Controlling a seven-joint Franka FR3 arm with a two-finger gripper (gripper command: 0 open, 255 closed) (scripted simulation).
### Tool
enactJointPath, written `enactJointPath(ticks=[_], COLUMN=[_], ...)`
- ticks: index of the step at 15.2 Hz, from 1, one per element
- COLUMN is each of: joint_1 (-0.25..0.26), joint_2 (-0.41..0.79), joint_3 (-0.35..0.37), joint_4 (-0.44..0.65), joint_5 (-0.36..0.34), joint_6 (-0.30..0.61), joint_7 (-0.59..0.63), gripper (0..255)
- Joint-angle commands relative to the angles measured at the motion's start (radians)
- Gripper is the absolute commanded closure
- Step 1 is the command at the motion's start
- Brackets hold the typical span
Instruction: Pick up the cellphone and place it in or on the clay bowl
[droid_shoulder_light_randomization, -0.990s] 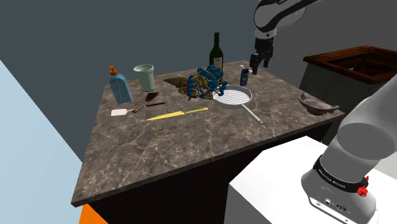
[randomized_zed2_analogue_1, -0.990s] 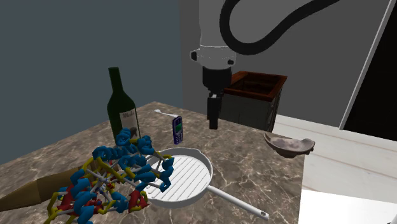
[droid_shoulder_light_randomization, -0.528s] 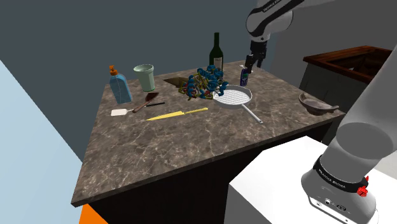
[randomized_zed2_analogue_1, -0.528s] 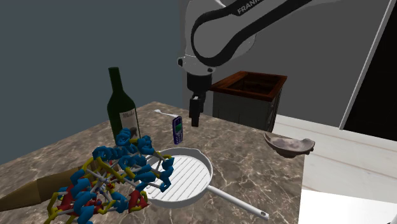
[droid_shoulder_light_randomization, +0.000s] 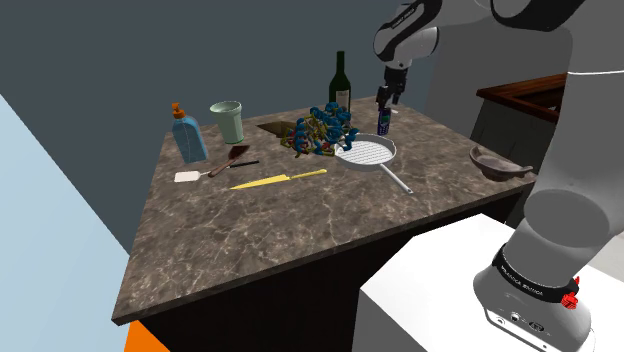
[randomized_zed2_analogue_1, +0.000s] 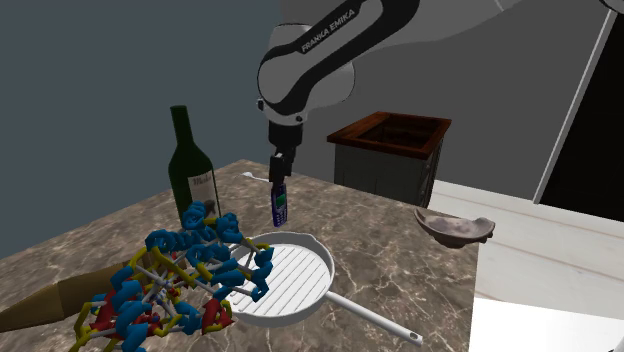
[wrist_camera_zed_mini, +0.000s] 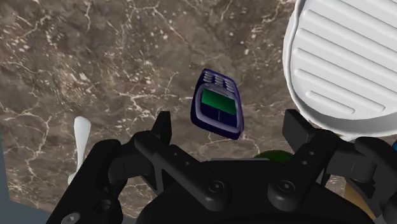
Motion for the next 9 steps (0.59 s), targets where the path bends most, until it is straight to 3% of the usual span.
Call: enactJointPath(ticks=[1, 9], joint_1=[-0.01, -0.018], joint_2=[0.034, 0.088], joint_3=[0.005, 0.015], joint_4=[0.028, 0.014], joint_5=[0.019, 0.042], joint_6=[0.009, 0.075], joint_7=[-0.017, -0.031], gripper=[0, 0])
